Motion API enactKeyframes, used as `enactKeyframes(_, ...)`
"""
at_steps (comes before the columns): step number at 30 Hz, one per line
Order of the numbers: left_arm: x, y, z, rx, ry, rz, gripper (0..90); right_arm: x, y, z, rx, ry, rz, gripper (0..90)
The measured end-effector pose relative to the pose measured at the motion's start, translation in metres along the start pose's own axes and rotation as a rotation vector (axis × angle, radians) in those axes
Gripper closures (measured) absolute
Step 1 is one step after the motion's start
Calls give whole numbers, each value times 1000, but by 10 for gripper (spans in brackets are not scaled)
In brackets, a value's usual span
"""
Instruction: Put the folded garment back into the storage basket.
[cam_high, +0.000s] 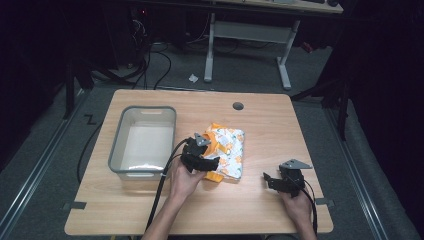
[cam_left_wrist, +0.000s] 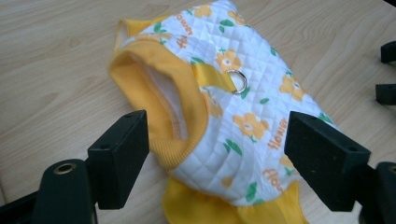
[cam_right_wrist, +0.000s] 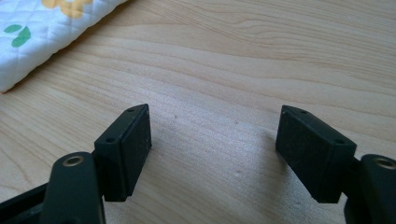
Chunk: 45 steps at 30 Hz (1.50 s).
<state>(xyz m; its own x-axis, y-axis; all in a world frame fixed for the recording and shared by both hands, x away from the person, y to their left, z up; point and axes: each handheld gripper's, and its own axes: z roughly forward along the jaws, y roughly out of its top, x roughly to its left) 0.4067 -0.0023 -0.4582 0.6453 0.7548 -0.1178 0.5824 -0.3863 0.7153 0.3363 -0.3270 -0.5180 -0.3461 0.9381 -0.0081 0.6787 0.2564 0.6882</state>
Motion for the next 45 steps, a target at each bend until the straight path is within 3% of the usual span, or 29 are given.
enactKeyframes(15,11,22,26,37,35,-28,219,0,0,0,-1,1,-2,270)
enactKeyframes(20,17,25,39,66,42,-62,216,0,0,0,0,1,0,270)
enactKeyframes(33,28,18,68,117,68,-101,235,0,0,0,0,1,0,270)
enactKeyframes(39,27,14,78,159,76,-97,248,0,0,0,0,1,0,270)
enactKeyframes(45,27,11,83,162,69,-96,277,0,0,0,-1,0,1,270)
